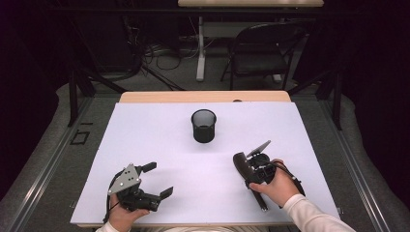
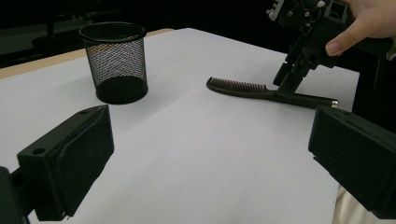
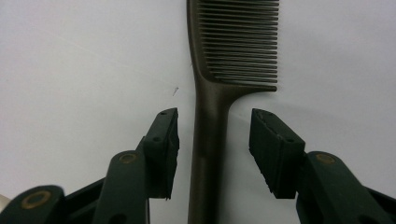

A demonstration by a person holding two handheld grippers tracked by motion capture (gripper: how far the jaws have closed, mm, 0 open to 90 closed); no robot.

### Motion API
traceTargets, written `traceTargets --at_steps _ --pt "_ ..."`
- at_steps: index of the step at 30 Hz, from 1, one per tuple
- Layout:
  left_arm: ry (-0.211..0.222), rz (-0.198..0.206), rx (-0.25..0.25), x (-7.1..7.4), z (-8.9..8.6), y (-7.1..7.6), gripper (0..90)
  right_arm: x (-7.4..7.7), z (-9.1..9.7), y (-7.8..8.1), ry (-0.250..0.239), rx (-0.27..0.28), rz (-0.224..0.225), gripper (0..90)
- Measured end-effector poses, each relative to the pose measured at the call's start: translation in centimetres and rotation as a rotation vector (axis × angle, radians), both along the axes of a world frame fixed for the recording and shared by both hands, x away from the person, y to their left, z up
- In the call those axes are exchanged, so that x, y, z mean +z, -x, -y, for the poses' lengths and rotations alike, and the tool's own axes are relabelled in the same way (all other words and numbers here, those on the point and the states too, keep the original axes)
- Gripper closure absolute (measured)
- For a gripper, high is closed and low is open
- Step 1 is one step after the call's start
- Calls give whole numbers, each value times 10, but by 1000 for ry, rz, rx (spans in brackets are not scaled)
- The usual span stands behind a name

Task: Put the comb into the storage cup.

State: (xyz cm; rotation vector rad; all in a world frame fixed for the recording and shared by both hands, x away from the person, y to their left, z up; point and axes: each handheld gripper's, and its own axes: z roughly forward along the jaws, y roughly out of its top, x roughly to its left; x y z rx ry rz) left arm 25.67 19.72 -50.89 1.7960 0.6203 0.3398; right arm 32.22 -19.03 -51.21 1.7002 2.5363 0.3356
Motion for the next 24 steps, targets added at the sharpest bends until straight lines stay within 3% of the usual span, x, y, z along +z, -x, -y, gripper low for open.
traceTargets --at_steps 2,7,9,24 --pt "2 0 1 0 0 0 5 -2 -1 0 -11 -16 4 543" --pt "5 0 1 0 0 0 5 -3 -1 0 20 -5 -20 576" --pt "5 -1 1 0 0 0 5 -6 -2 0 -1 -12 -10 586" --pt "1 -3 4 0 0 0 5 -9 -2 -1 10 -8 -42 638"
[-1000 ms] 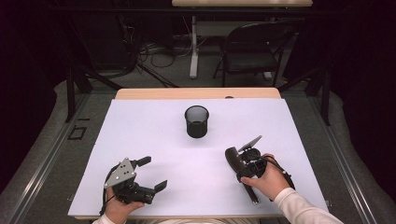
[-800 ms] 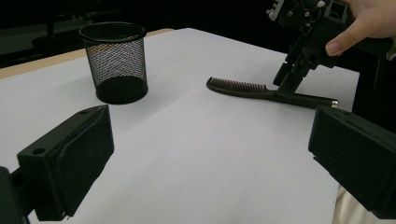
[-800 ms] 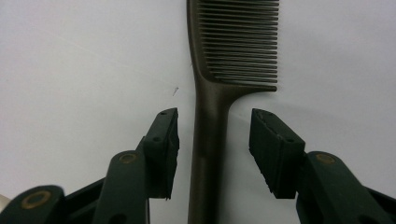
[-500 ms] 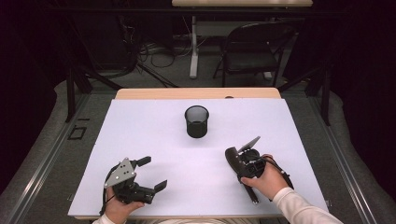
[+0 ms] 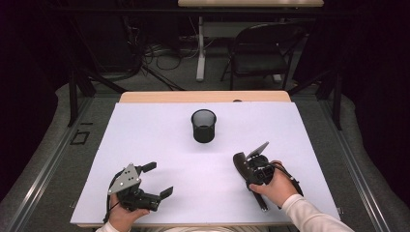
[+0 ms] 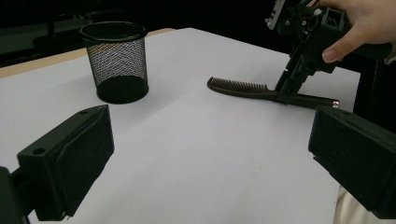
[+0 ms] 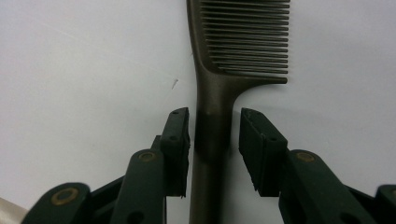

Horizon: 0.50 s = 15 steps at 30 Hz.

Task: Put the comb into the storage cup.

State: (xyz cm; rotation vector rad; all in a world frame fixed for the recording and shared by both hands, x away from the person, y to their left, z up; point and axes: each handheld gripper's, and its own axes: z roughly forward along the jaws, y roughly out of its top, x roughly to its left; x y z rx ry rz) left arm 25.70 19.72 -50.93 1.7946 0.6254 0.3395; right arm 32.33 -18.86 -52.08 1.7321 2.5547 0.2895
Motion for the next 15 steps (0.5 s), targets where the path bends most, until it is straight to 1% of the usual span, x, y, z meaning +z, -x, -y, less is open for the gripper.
traceTargets --at_steps 2,3,6,12,15 --pt "-1 1 0 0 0 0 5 0 0 0 1 9 0 641" --pt "-1 2 1 0 0 0 5 0 0 0 3 -1 -6 643" --pt "0 1 3 0 0 0 5 0 0 0 13 6 -12 651" --pt "4 0 3 0 0 0 5 -2 -1 0 8 -5 -11 660" --pt "1 0 5 0 -1 0 5 -3 -1 0 9 -1 -18 666"
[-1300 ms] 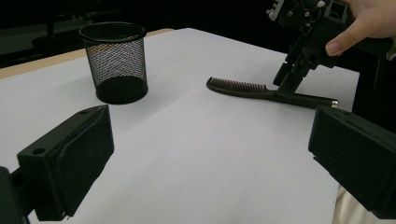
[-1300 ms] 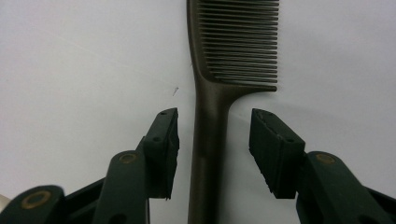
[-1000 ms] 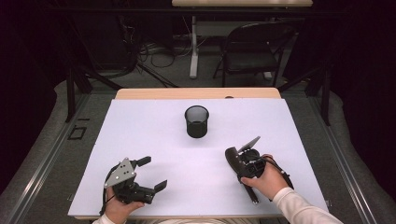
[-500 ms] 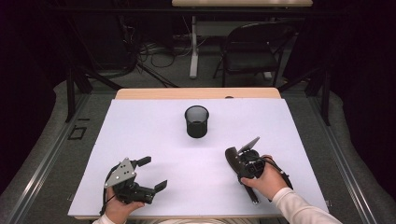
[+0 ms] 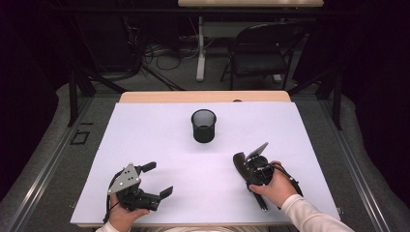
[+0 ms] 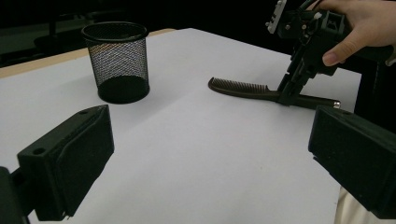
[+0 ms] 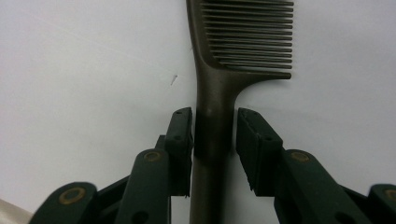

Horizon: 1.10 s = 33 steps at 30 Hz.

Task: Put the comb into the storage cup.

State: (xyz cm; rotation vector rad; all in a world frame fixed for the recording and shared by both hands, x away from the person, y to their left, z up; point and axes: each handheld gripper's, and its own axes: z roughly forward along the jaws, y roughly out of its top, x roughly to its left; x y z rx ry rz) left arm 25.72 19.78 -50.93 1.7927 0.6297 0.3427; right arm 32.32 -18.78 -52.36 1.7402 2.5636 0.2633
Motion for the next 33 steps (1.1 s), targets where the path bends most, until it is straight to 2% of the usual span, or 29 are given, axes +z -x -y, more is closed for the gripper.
traceTargets --at_steps 23,33 --pt "6 -2 5 0 0 1 12 -1 -3 1 21 -2 -15 711" --pt "8 1 7 0 -1 1 18 -1 -3 -1 35 -16 -35 723"
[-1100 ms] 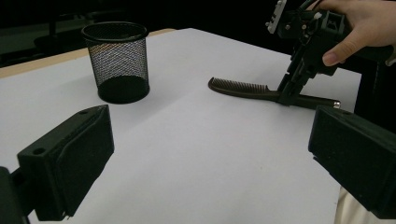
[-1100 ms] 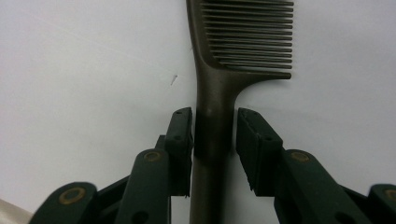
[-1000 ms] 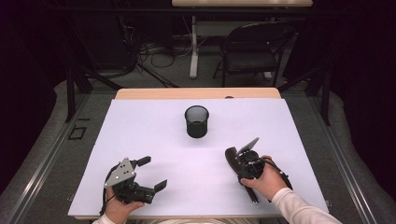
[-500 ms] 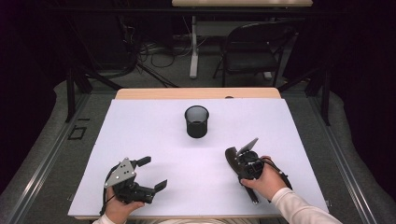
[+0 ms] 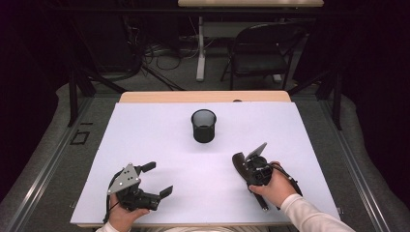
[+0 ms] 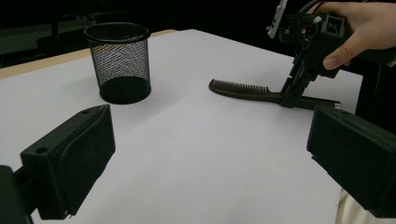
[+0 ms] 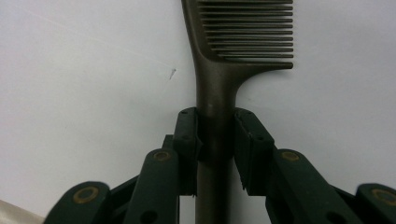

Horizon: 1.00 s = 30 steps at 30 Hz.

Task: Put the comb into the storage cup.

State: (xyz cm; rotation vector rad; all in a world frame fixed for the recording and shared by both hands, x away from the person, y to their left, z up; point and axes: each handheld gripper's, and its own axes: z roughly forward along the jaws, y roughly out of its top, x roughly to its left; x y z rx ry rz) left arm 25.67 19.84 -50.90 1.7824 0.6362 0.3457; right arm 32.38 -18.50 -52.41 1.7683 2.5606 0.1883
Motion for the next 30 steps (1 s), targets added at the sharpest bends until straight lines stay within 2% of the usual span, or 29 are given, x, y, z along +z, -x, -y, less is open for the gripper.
traceTargets --at_steps 4,19,30 --pt "1 -1 2 0 0 0 19 -1 0 0 -9 -4 10 724" --pt "0 -6 4 -1 0 0 19 0 0 0 -1 0 3 725" --pt "-2 -5 4 -1 0 -1 19 0 0 2 -22 1 6 726"
